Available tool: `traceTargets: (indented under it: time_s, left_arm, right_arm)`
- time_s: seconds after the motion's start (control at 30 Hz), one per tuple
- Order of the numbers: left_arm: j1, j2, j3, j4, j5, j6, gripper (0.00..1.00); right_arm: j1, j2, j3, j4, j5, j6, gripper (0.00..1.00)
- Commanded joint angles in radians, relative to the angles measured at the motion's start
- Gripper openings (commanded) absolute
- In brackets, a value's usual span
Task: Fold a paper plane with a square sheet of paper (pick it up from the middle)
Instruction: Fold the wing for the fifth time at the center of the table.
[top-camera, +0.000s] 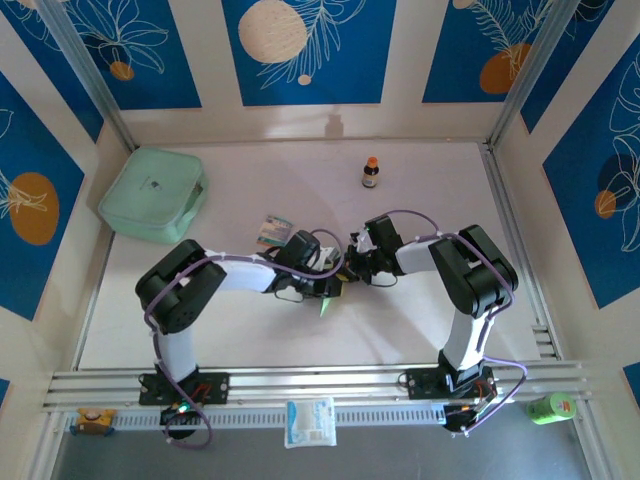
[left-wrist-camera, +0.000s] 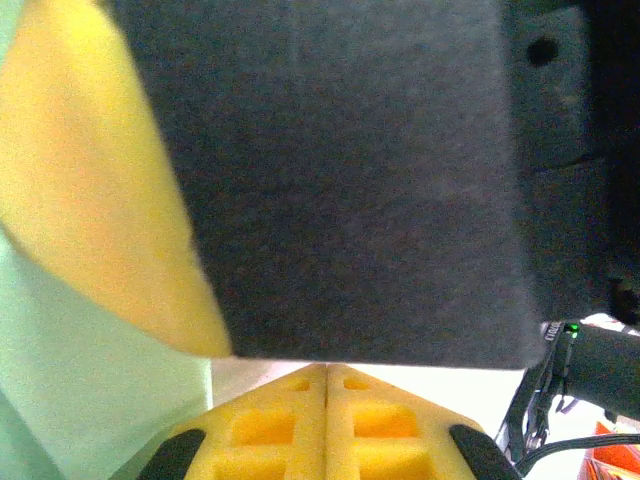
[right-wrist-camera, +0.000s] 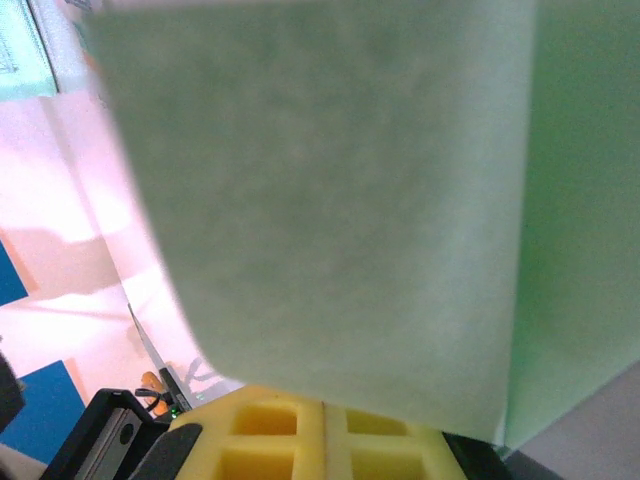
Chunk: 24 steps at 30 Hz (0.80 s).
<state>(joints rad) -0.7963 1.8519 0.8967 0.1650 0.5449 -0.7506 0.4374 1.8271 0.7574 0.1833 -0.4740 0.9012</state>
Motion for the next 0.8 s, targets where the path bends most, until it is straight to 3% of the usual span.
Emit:
traceTargets:
  time_s: [0.0, 0.37, 0.77]
  left_arm:
    - [0.007, 0.011, -0.039, -0.013, 0.0, 0.015, 0.01]
    - [0.007, -0.024, -0.157, 0.053, 0.05, -0.037, 0.01]
    - [-0.016, -0.126, -0.263, -0.081, 0.088, -0.001, 0.03]
  right_arm:
    - [-0.002, 0.036, -0.035, -0.128, 0.124, 0.003, 0.04]
    - [-0.006, 0.038, -0.035, -0.134, 0.129, 0.002, 0.04]
    - [-0.008, 0.037, -0.032, -0.141, 0.13, 0.001, 0.04]
